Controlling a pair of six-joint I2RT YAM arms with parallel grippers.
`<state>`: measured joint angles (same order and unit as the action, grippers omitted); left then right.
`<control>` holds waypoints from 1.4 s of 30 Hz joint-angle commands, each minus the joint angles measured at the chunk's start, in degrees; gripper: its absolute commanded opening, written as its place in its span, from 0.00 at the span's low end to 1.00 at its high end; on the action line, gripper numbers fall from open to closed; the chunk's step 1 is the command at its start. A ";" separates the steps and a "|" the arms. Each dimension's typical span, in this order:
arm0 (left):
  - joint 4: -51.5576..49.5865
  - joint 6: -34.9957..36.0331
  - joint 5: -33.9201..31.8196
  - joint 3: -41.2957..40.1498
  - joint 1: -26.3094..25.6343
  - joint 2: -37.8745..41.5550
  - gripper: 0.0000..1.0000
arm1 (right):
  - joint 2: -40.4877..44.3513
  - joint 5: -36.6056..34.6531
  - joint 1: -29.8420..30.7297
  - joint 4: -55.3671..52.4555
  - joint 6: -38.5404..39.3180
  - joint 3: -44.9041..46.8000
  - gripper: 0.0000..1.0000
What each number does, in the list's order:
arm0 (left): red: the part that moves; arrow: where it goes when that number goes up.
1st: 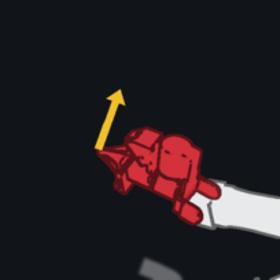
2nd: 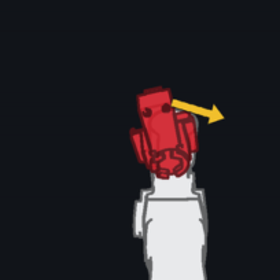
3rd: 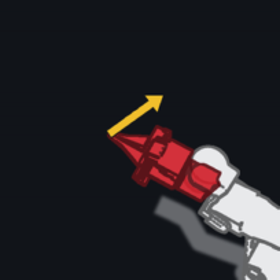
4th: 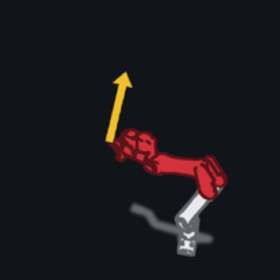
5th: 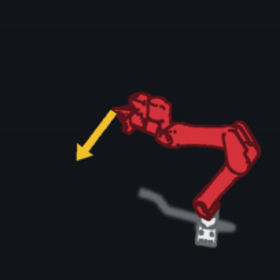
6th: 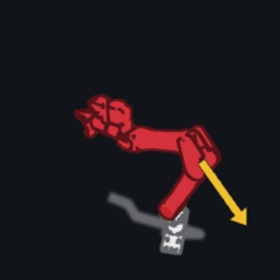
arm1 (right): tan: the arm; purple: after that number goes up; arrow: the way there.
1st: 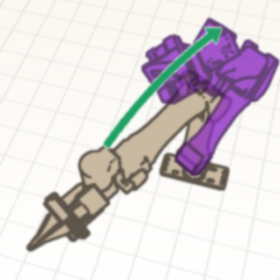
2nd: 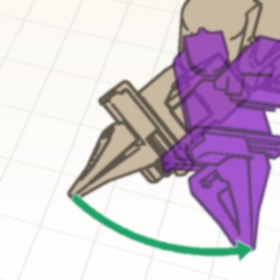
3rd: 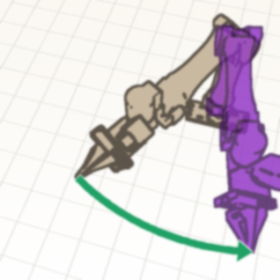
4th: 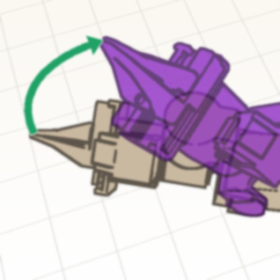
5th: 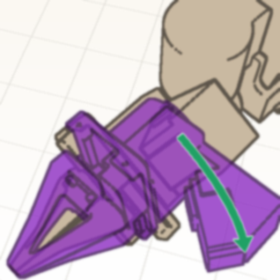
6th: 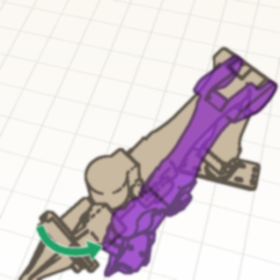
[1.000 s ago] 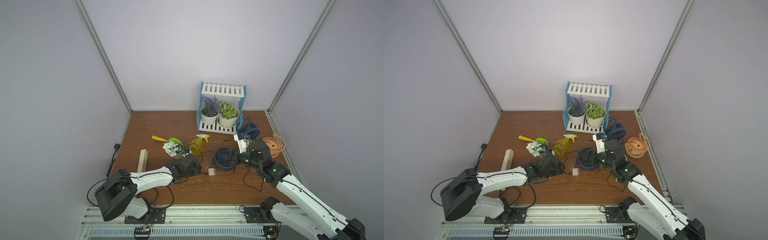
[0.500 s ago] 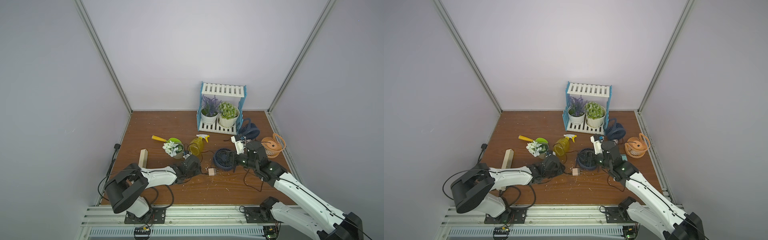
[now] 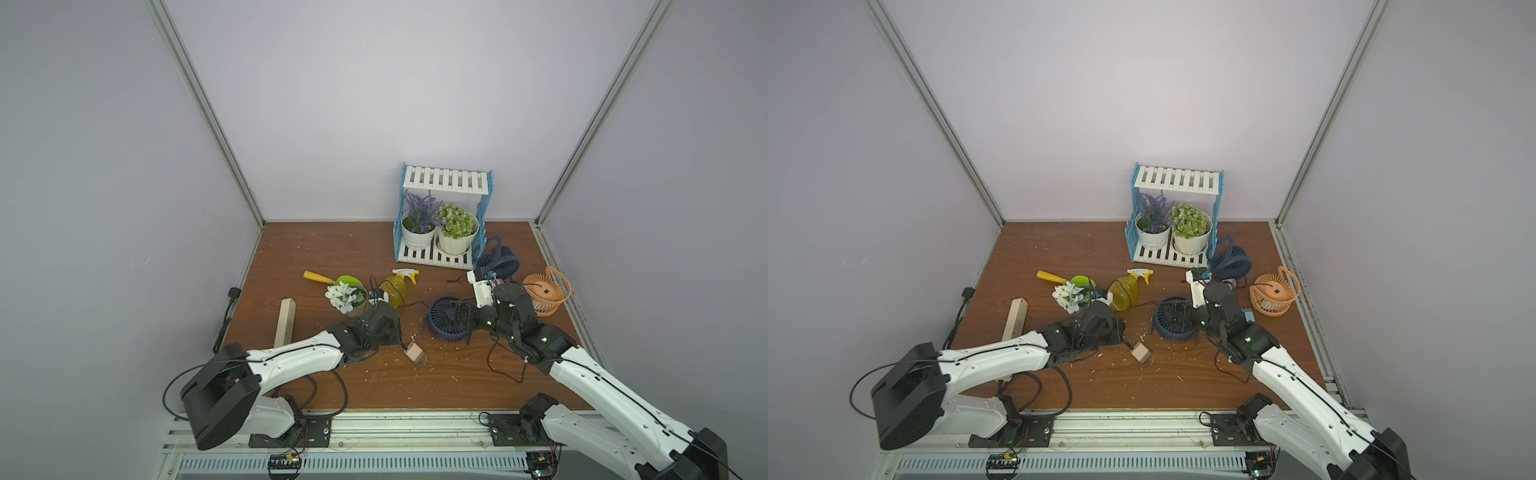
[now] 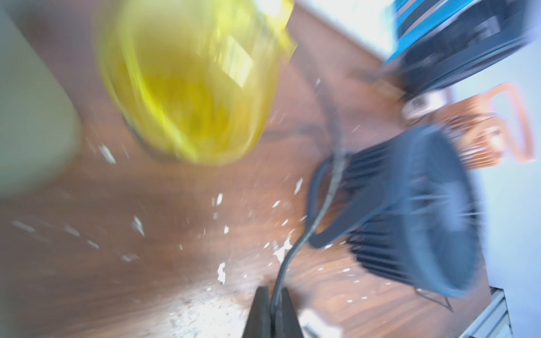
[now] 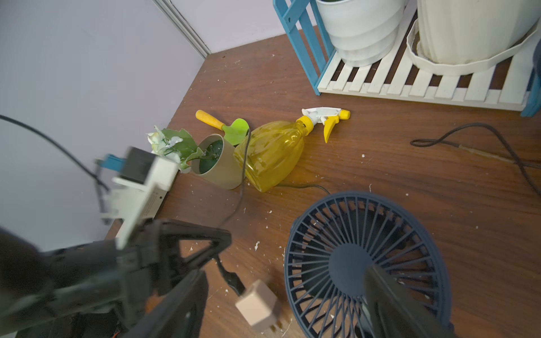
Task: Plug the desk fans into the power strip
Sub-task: Pick up the plug from the center of the board.
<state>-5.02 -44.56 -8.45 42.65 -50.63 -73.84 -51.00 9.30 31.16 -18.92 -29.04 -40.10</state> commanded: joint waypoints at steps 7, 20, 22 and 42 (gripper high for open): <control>-22.16 35.42 1.32 20.35 1.17 10.97 0.00 | 0.11 12.46 0.13 8.89 5.28 -5.75 0.90; -39.29 50.02 21.78 39.34 1.47 4.44 0.00 | -1.40 23.48 12.83 0.85 20.01 -11.44 0.86; -39.43 50.79 21.67 39.91 1.66 3.80 0.00 | -0.89 21.96 14.80 5.40 20.07 -9.04 0.85; -40.24 52.38 23.05 40.12 4.40 3.89 0.00 | -13.65 21.53 20.82 18.92 12.72 -5.69 0.44</control>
<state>-45.19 6.52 13.47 81.71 -46.68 -70.65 -64.69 31.20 51.53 -2.52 -14.74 -45.84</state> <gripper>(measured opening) 0.057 0.457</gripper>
